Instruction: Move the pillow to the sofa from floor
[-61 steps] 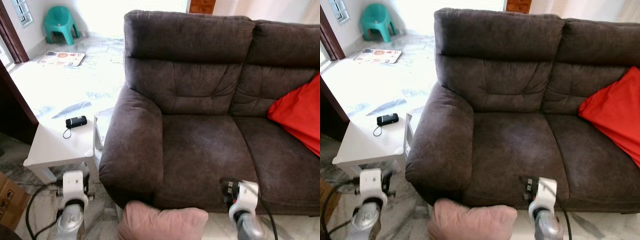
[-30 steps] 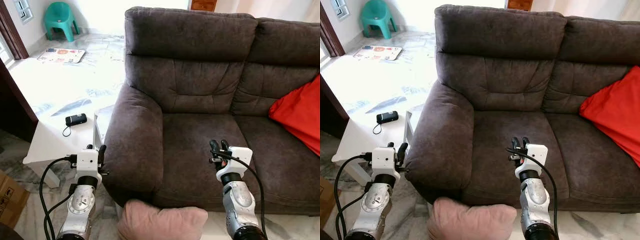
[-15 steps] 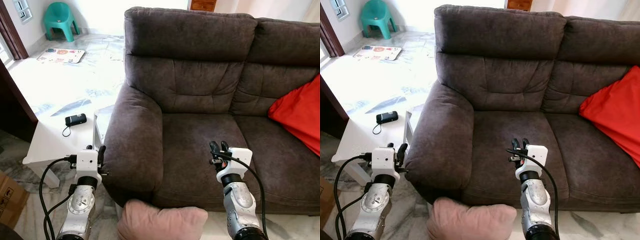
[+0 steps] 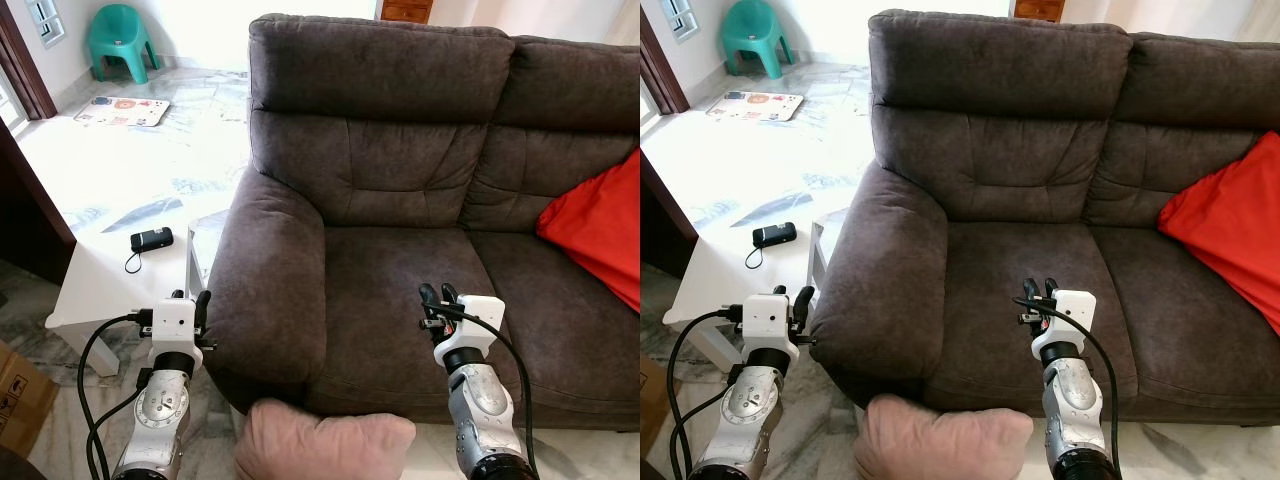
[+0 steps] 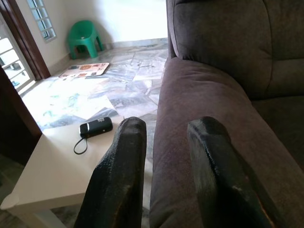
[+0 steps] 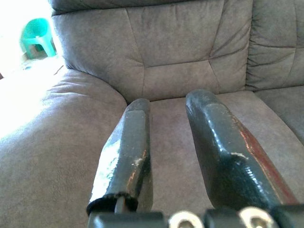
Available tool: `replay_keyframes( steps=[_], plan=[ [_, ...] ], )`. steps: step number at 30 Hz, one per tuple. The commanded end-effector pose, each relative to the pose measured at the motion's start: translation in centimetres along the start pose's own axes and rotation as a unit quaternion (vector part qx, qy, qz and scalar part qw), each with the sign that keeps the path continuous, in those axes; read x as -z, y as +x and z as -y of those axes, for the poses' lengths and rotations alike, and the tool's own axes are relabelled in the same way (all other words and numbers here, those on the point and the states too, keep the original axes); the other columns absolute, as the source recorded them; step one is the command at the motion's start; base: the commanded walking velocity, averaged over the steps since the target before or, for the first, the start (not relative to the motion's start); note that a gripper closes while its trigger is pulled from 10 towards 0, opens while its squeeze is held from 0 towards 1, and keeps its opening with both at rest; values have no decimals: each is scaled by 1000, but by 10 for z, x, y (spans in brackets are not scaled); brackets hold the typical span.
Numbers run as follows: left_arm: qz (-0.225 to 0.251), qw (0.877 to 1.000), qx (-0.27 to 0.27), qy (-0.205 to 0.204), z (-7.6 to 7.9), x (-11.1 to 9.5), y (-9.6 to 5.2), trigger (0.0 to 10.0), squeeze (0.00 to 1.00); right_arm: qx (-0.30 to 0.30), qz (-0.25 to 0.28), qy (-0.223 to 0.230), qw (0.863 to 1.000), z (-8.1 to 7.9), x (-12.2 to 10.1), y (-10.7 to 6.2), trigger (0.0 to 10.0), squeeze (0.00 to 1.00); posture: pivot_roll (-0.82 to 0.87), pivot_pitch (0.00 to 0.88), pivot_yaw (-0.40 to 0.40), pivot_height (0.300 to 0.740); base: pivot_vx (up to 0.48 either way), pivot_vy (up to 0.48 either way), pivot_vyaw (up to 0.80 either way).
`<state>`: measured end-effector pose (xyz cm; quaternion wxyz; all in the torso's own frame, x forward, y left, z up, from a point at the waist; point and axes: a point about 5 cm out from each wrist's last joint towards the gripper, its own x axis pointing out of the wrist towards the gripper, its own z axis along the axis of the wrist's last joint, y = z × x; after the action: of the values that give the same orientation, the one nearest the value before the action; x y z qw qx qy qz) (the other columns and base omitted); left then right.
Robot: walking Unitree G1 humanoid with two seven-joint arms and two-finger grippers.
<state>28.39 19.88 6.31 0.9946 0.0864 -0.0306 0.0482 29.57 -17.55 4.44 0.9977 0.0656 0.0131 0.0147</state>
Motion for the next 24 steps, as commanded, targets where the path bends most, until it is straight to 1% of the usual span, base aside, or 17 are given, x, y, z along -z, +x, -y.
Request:
replay_keyframes(
  steps=[1,4,7,12,15,19,20,24],
  plan=[
    [-2,1000,-3,-2,0,-1,-1,10000,0,-1,6,-1,1000,2,-5,2,10000,0,90,0,-74,740,0,0,0],
    [-1,1000,-4,-3,0,-1,-1,10000,0,-1,6,0,1000,2,-5,3,10000,0,92,0,-75,740,0,0,0],
    [-1,1000,-6,-3,-1,-1,-1,10000,0,-2,5,0,1000,2,-5,3,10000,0,91,0,-74,720,0,0,0],
    [-1,1000,-6,-3,-1,-1,-1,10000,0,-1,5,0,1000,3,-5,3,10000,0,91,0,-74,710,0,0,0],
    [-3,1000,-4,-2,-1,-1,-1,10000,0,-2,5,0,1000,3,-6,3,10000,0,90,0,-72,690,0,0,0],
    [-4,1000,-4,-2,-1,-1,-1,10000,0,-2,4,1,1000,3,-6,3,10000,0,92,0,-74,680,0,0,0],
    [-4,1000,-5,-2,-1,-1,-1,10000,0,-3,4,2,1000,3,-5,3,10000,0,91,0,-74,670,0,0,0],
    [-4,1000,-5,-2,-1,-1,-1,10000,0,-4,3,2,1000,3,-5,3,10000,0,92,0,-74,655,0,0,0]
  ],
)
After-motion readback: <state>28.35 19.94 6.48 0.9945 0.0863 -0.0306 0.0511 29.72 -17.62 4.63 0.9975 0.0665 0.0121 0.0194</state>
